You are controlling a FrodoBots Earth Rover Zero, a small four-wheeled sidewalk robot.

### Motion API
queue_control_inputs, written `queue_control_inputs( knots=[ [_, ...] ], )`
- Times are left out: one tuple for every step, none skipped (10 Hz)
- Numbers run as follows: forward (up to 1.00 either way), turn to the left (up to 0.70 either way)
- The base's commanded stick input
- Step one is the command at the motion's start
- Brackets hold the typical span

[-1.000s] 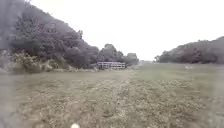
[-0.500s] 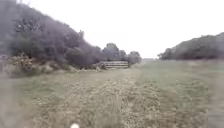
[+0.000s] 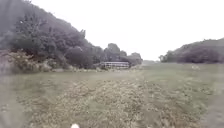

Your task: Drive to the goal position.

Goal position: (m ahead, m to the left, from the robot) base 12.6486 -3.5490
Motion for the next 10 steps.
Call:
queue_control_inputs(
  knots=[
    [0.7,-0.35],
    [0.7,-0.35],
    [0.7,-0.35],
    [0.7,-0.35],
    [0.7,-0.33],
    [0.7,-0.17],
    [0.7,0.0],
    [0.7,0.0],
    [0.7,0.0],
    [0.7,-0.02]
  ],
)
